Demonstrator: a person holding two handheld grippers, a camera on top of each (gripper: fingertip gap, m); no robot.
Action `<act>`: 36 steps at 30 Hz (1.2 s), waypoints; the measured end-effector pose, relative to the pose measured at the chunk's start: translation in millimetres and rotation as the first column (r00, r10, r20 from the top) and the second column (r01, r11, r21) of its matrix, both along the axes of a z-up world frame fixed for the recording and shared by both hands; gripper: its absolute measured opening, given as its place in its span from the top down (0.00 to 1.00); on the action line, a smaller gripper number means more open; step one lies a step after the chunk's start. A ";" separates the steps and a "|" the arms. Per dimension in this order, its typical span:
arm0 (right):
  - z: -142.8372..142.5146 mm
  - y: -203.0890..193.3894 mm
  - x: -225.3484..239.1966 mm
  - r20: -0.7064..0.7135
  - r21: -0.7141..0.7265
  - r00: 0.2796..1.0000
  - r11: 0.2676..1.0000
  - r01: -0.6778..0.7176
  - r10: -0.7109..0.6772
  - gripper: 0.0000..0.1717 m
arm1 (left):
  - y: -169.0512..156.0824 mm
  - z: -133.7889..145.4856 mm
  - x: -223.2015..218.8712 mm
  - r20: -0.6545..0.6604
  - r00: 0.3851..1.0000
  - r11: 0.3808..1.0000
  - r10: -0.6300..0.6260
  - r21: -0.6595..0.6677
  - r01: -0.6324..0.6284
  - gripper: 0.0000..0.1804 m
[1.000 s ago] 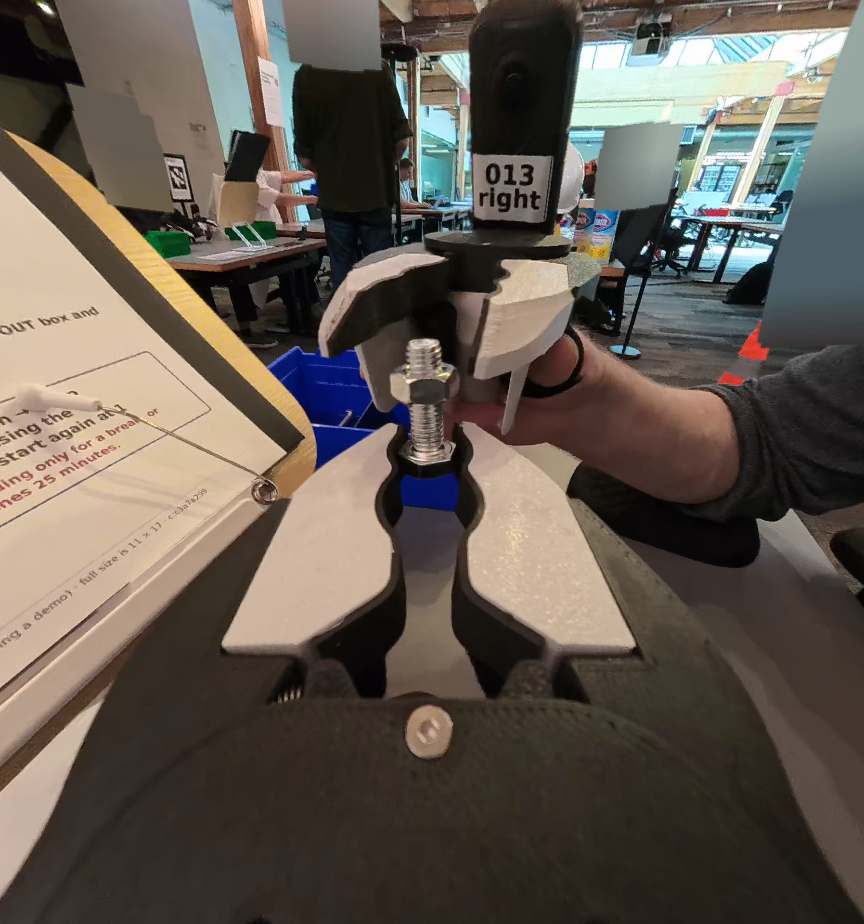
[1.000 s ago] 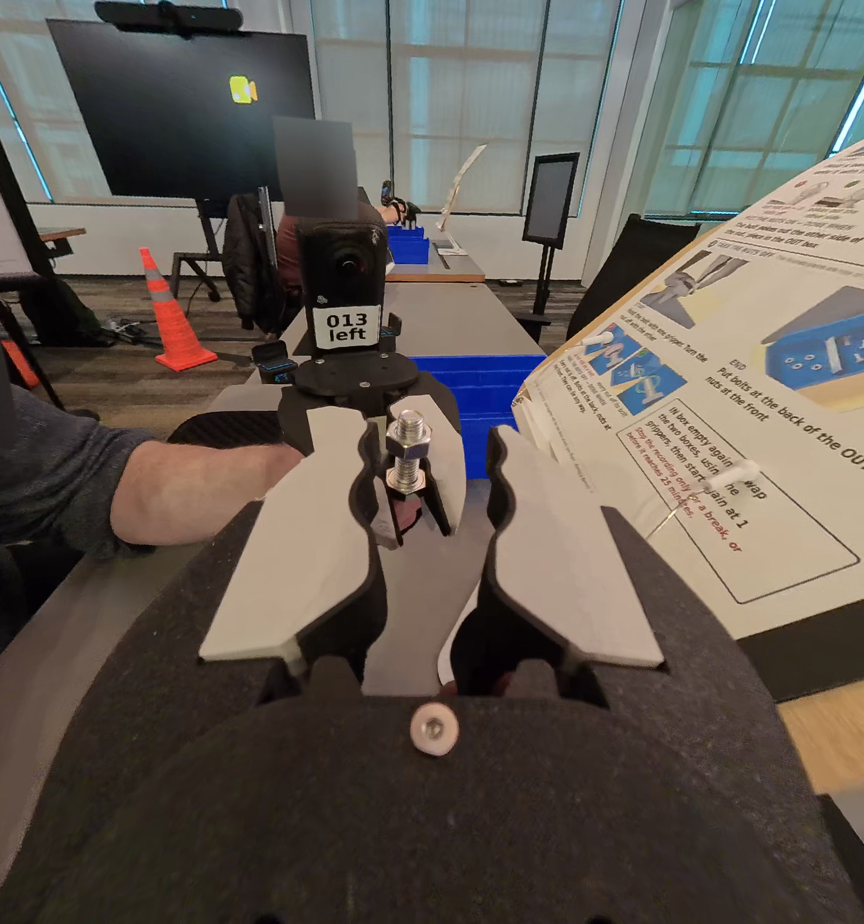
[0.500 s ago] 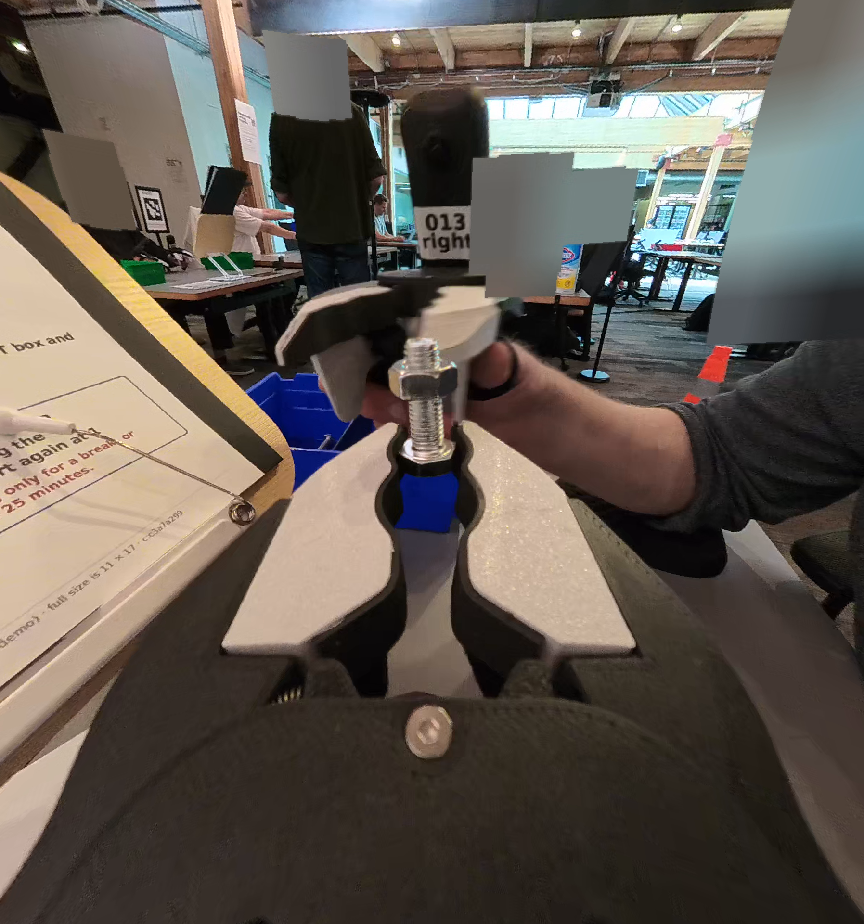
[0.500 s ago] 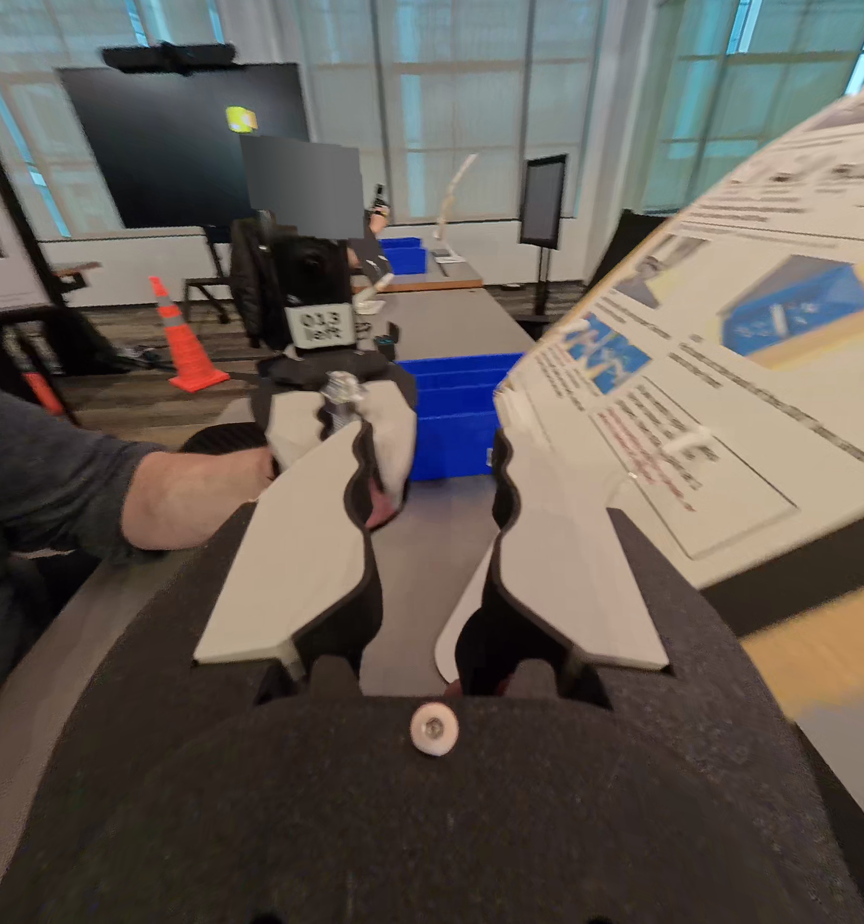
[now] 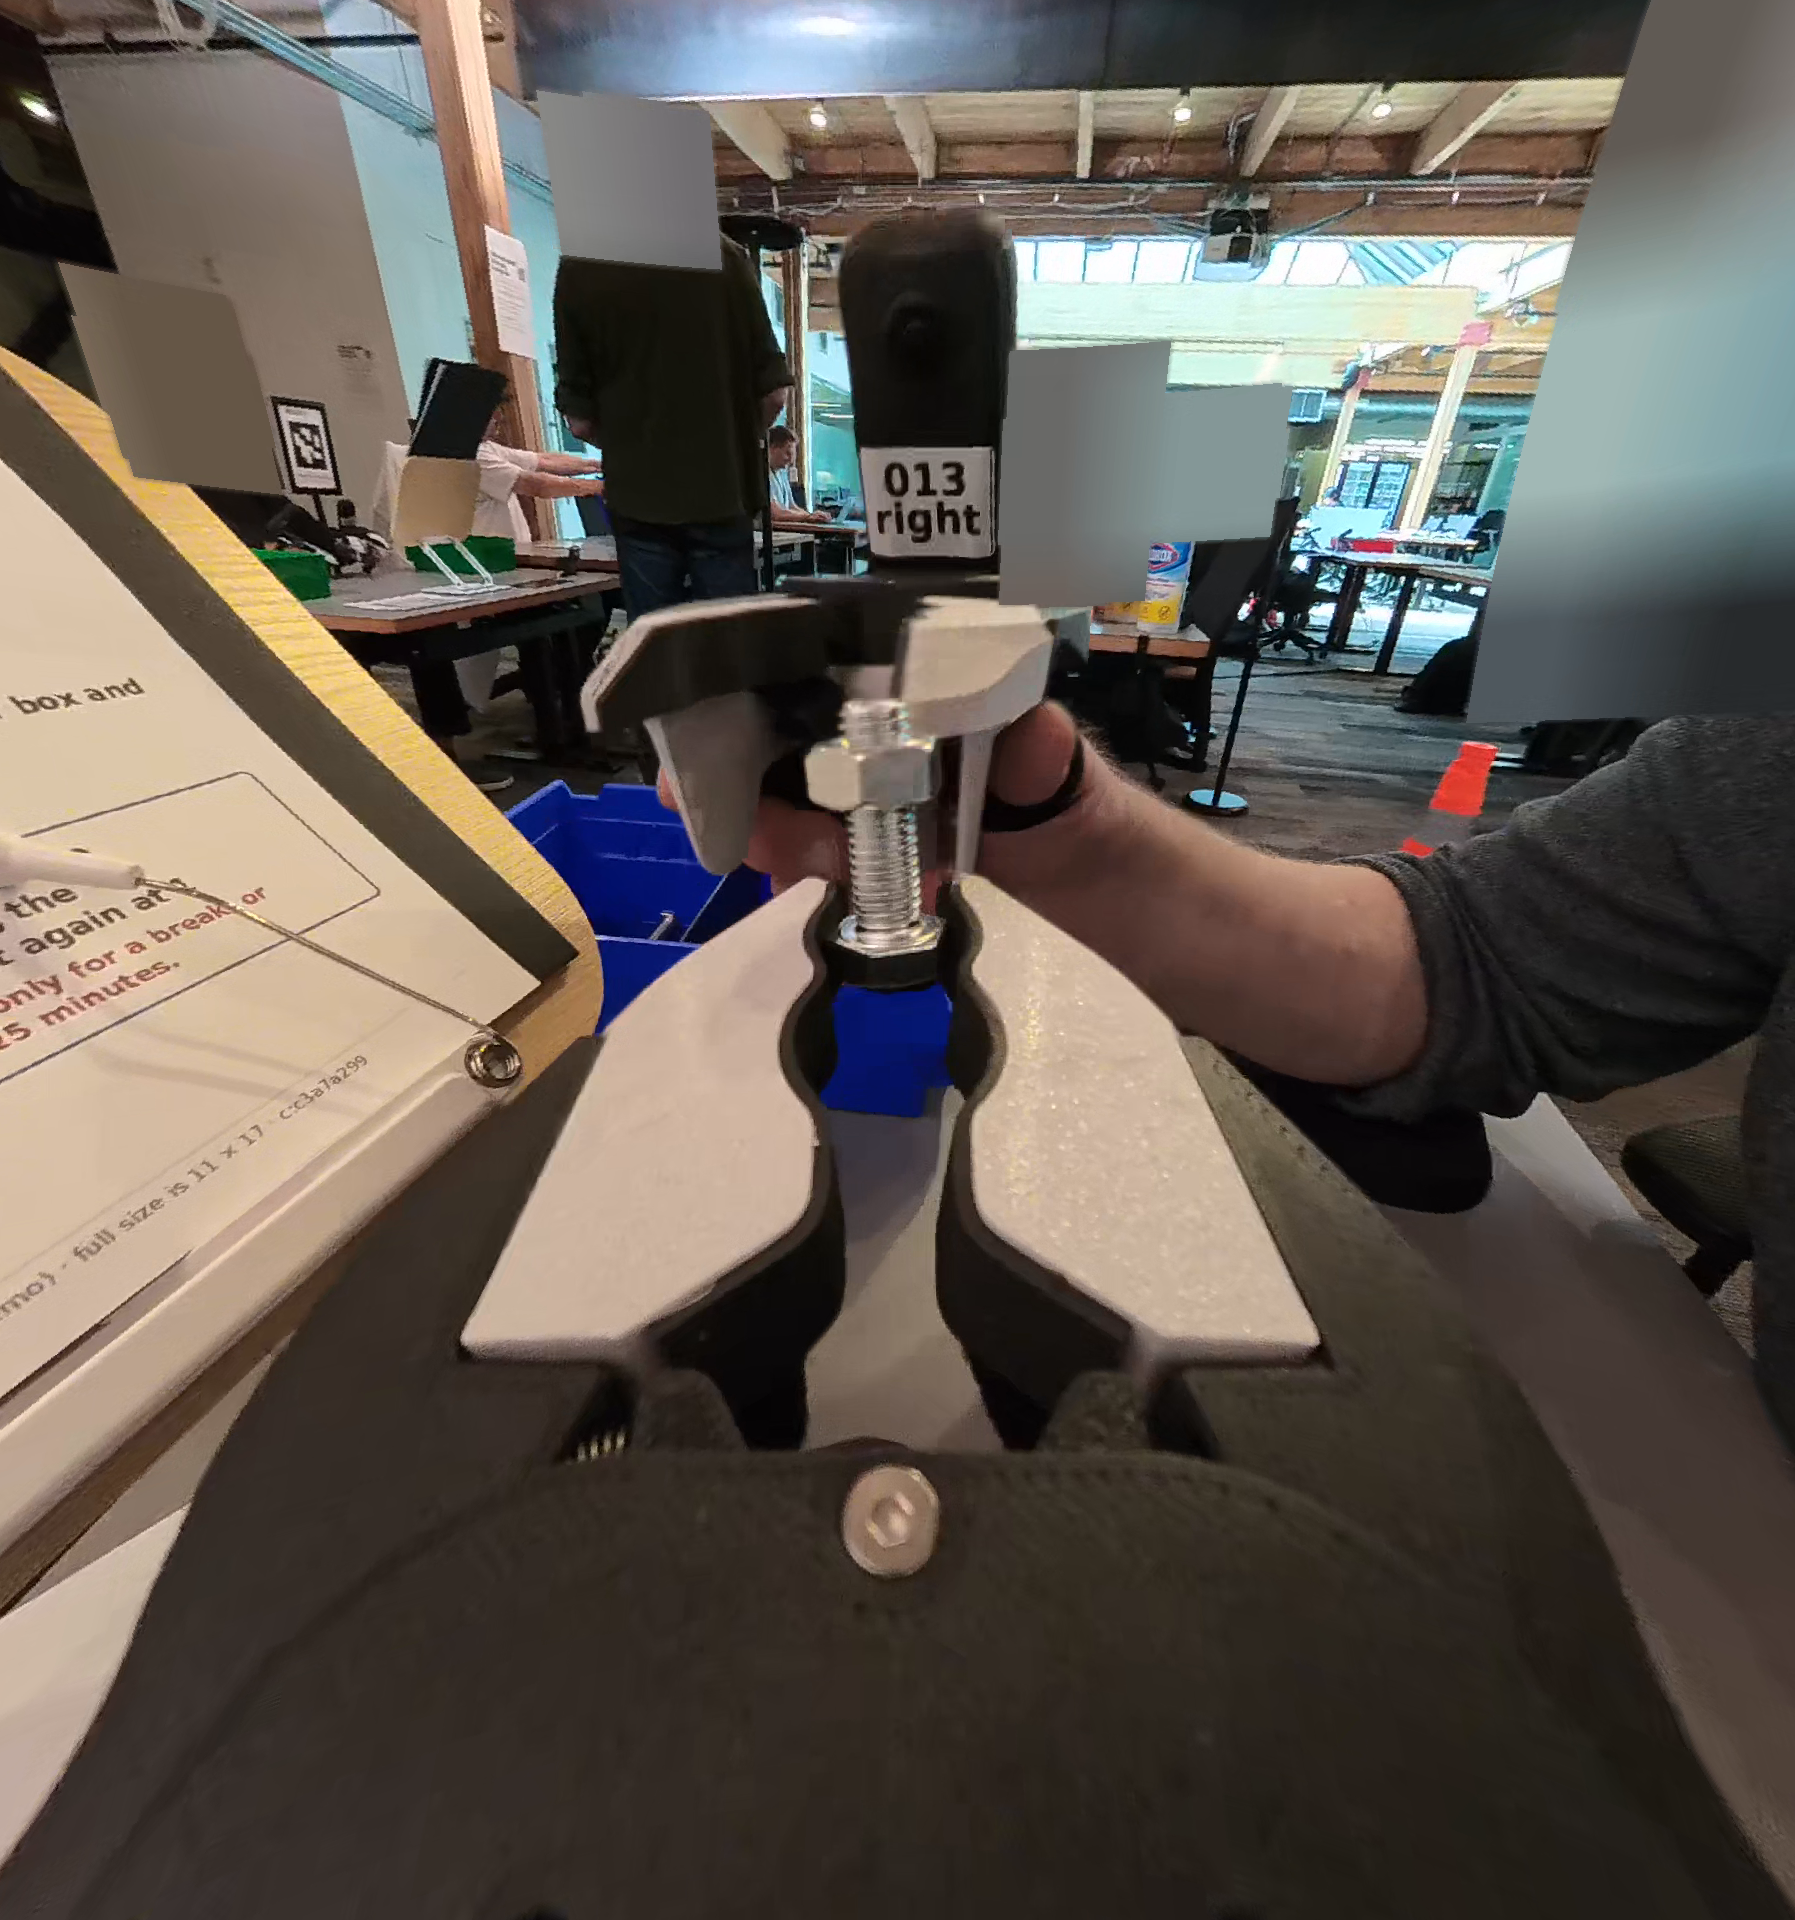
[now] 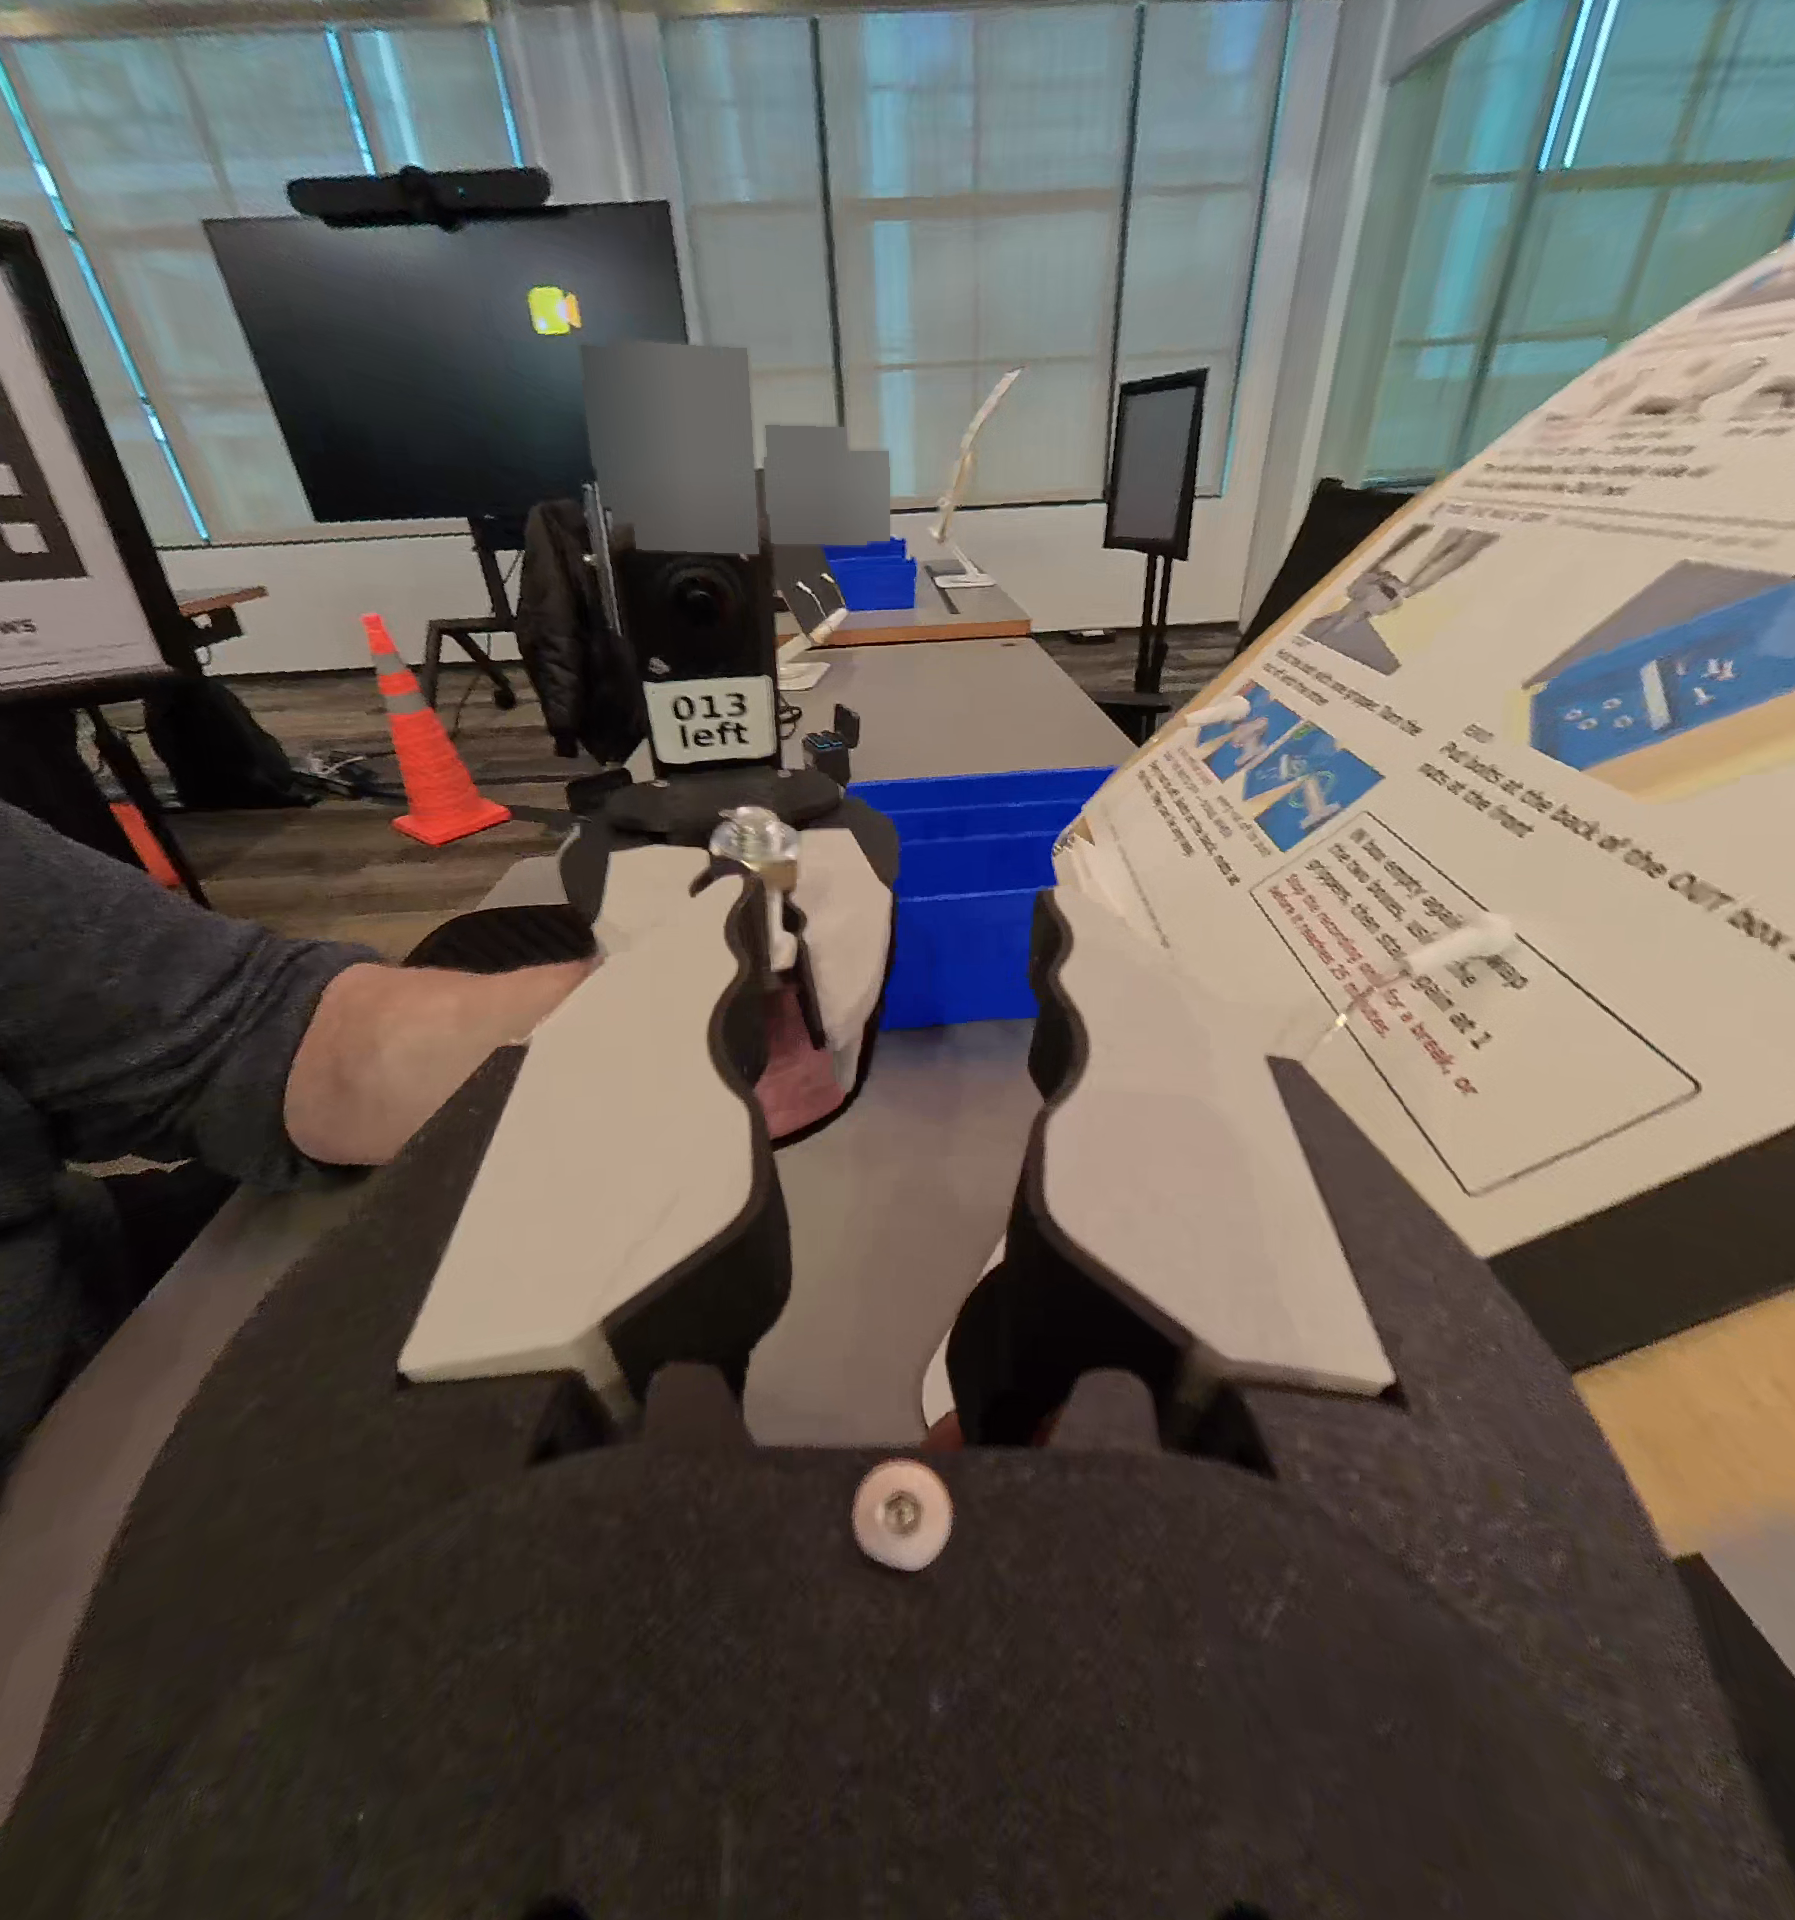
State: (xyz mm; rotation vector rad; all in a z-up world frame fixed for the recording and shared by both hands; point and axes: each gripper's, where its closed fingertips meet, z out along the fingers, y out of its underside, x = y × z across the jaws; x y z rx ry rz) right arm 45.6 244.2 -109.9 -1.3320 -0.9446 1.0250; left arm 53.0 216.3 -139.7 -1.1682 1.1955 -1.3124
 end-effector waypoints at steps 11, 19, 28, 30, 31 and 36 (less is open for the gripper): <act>-10.9 11.2 3.3 0.007 -0.030 0.999 0.999 0.036 -0.035 0.77 | -4.8 4.0 -0.3 0.030 0.999 1.000 -0.012 0.011 0.012 0.91; -3.7 -13.4 -18.1 0.022 0.042 0.998 0.998 -0.054 0.053 0.69 | -0.9 -6.3 4.5 0.008 1.000 1.000 -0.005 -0.005 0.005 0.91; -14.7 12.4 7.7 0.026 -0.009 0.999 0.999 0.036 -0.036 0.74 | -4.0 5.2 -2.3 0.048 0.999 1.000 -0.009 0.016 0.008 0.91; -9.1 1.8 2.1 0.011 0.004 1.000 1.000 -0.022 0.022 0.71 | -2.8 2.3 -1.1 0.041 0.999 1.000 -0.012 0.003 0.012 0.91; -5.3 -4.6 -3.3 0.004 0.023 0.999 0.999 -0.043 0.043 0.70 | -2.1 -0.1 0.3 0.038 0.999 1.000 -0.010 -0.001 0.010 0.91; -6.8 -15.5 -22.1 0.020 0.029 0.997 0.997 -0.071 0.071 0.71 | -9.1 -8.1 8.8 0.012 0.999 0.999 -0.035 0.007 0.035 0.91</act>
